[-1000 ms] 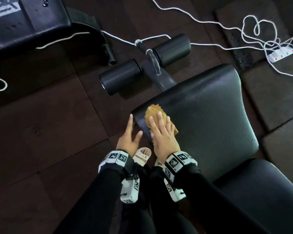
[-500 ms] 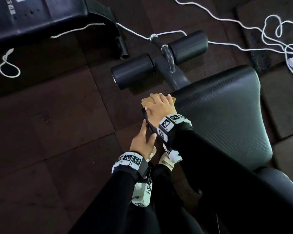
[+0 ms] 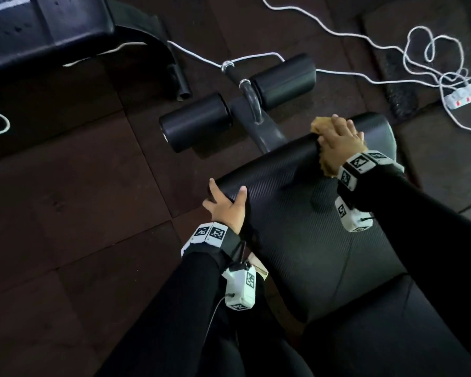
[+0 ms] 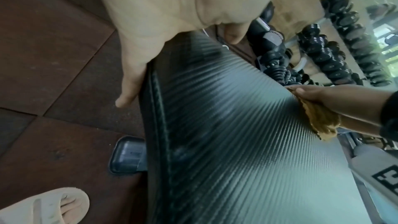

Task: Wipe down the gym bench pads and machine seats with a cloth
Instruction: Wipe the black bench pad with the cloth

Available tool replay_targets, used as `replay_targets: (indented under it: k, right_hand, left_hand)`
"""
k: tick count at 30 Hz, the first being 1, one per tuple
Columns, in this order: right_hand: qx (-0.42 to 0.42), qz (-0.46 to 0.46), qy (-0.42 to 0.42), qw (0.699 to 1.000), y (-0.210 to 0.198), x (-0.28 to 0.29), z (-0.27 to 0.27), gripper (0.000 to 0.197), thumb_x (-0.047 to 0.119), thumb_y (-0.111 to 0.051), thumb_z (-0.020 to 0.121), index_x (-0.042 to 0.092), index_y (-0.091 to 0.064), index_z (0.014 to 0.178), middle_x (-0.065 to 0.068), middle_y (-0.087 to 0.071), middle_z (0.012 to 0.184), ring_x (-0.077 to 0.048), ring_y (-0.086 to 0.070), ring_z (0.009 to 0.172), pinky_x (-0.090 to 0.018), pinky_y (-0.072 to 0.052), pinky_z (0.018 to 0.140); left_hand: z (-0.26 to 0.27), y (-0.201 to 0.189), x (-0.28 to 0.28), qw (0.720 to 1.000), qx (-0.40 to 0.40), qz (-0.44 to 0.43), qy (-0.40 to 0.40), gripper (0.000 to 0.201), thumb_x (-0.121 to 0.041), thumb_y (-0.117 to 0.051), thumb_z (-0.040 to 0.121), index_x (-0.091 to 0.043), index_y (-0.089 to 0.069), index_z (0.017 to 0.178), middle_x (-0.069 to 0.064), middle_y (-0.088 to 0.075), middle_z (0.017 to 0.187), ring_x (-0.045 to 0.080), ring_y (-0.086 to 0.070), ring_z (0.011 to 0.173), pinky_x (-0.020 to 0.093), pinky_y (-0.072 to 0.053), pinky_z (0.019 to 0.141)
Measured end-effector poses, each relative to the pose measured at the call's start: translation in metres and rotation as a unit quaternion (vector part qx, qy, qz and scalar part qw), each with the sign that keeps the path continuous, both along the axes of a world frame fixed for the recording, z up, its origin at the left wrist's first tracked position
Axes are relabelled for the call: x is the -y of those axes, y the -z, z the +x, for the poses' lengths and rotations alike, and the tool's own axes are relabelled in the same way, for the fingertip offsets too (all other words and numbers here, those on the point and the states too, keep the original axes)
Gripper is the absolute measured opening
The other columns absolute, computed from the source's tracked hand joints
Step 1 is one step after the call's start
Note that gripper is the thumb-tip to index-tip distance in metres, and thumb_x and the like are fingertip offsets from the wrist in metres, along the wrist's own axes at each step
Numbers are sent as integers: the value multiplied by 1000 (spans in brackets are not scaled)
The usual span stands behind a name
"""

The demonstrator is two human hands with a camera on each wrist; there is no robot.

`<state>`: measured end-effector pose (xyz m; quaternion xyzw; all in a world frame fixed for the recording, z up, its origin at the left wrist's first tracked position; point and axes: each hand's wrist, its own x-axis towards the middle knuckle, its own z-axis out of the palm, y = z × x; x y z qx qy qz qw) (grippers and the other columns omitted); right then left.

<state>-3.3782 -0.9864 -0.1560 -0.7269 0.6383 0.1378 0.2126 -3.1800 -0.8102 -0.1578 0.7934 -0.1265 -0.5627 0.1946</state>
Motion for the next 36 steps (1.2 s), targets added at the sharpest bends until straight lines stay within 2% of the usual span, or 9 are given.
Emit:
replay_targets:
  k: [5,11,16,18,20,23,27,31,36]
  right_hand:
    - [56,-8,-65,996,3,-41,33,43,24,-41,96,28,-42,139,-5,-19,155,-40,-9,141,-54,-5,112]
    - [82,33,-110,990,6,-25,9,48,24,-38,97,36,-31,143,1,-11,157,-28,-5,144,-46,-1,115]
    - [25,-23,34,999,5,41,-55,47,21,-41,95,37,-36,138,-3,-13,156,-35,-13,142,-52,-11,113]
    - [31,-19,101,994,5,61,-75,43,28,-41,95,38,-39,137,-2,-17,156,-33,-24,139,-46,-18,113]
    - [41,-20,158,986,10,72,-85,40,36,-42,94,38,-42,134,-7,-32,149,-33,-42,128,-34,-29,106]
    - [28,-33,229,973,17,72,-91,40,43,-41,94,25,-46,130,-23,-48,128,-43,-50,112,-40,-37,94]
    - [25,-25,256,966,19,53,-113,45,45,-37,97,13,-47,126,-30,-52,121,-47,-50,109,-44,-38,89]
    - [42,18,294,955,14,3,-140,46,47,-33,98,12,-48,124,-28,-57,118,-46,-53,107,-41,-40,87]
    - [39,49,320,945,8,-76,-170,42,41,-34,99,16,-48,129,-22,-55,124,-39,-51,115,-38,-37,93]
  left_hand:
    - [0,0,0,1000,3,19,3,84,-50,-55,89,-41,4,148,17,0,153,40,-43,122,35,-34,91]
    - [1,-2,1,998,32,36,40,83,-47,-54,91,-40,5,148,22,-4,152,41,-47,118,39,-37,96]
    - [-1,-3,2,996,51,44,55,81,-45,-53,92,-38,5,148,26,-9,149,41,-50,113,37,-39,92]
    - [0,-2,3,996,52,47,59,81,-46,-53,92,-38,4,148,26,-9,149,41,-49,114,39,-39,94]
    - [0,-1,3,996,51,51,58,80,-45,-53,92,-39,4,148,26,-8,149,39,-49,114,39,-38,94]
    - [0,-2,4,995,56,53,62,79,-43,-53,92,-39,3,148,24,-10,149,37,-48,115,36,-37,90]
    - [1,-1,5,994,59,63,72,80,-43,-53,92,-37,3,149,26,-11,149,40,-46,119,43,-36,100]
    - [3,1,5,993,64,64,73,78,-42,-53,92,-36,1,149,28,-9,150,42,-40,125,46,-32,104]
    - [6,7,6,994,49,79,60,78,-42,-55,92,-38,-1,148,25,-10,150,40,-37,126,50,-33,105]
